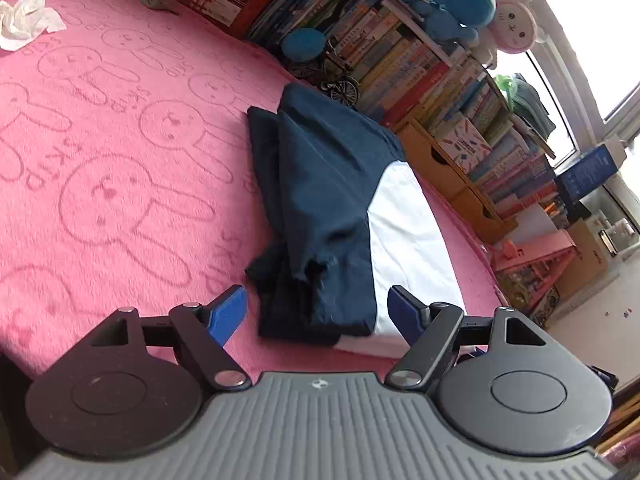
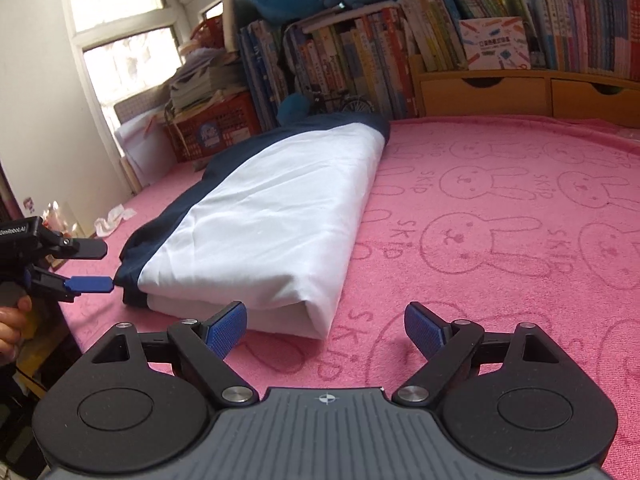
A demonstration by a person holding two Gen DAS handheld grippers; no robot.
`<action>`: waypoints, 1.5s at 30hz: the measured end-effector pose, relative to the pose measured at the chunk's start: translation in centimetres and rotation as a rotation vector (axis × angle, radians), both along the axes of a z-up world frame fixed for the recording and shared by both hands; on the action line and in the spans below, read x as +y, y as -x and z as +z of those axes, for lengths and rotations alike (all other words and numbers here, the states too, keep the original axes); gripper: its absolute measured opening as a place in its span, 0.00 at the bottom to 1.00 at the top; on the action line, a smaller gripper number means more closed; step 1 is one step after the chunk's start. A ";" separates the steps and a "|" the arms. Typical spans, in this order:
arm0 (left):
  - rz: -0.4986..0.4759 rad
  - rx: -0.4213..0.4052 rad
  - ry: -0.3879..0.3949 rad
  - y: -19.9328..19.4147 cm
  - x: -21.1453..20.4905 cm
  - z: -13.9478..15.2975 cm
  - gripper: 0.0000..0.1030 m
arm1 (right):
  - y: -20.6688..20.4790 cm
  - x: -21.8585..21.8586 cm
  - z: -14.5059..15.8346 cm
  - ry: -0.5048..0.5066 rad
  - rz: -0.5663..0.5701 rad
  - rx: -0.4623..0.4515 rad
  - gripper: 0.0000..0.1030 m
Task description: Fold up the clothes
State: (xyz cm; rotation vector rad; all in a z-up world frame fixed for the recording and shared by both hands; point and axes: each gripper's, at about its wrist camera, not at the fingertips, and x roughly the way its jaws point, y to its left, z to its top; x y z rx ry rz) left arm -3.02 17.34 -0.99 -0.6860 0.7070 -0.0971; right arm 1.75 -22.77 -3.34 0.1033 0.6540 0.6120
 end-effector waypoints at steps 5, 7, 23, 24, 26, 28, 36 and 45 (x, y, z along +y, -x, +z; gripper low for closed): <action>0.038 0.043 0.055 -5.7 3.3 -0.8 0.75 | -2.6 -1.5 0.7 -0.080 -0.024 0.037 0.84; 0.033 0.077 0.074 -7.9 3.8 -1.5 0.75 | -4.5 -1.6 1.1 -0.112 -0.023 0.061 0.84; 0.025 0.114 0.176 -13.7 4.8 -3.5 0.44 | -19.4 4.3 1.0 -0.198 -0.054 0.272 0.79; 0.019 0.112 0.163 -13.8 4.7 -3.4 0.42 | -19.7 4.7 0.7 -0.208 -0.048 0.290 0.74; 0.001 0.116 0.135 -14.3 4.3 -3.2 0.33 | -19.5 5.0 0.5 -0.251 -0.023 0.301 0.54; -0.023 0.126 0.144 -15.5 4.1 -3.1 0.31 | -19.1 4.7 0.8 -0.261 -0.042 0.289 0.51; -0.100 0.111 0.075 -20.7 2.0 -2.2 0.31 | -18.2 1.9 0.8 -0.294 -0.122 0.293 0.51; -0.028 0.073 -0.077 -15.4 3.9 -1.8 0.39 | -15.4 1.4 2.7 -0.156 -0.132 0.167 0.60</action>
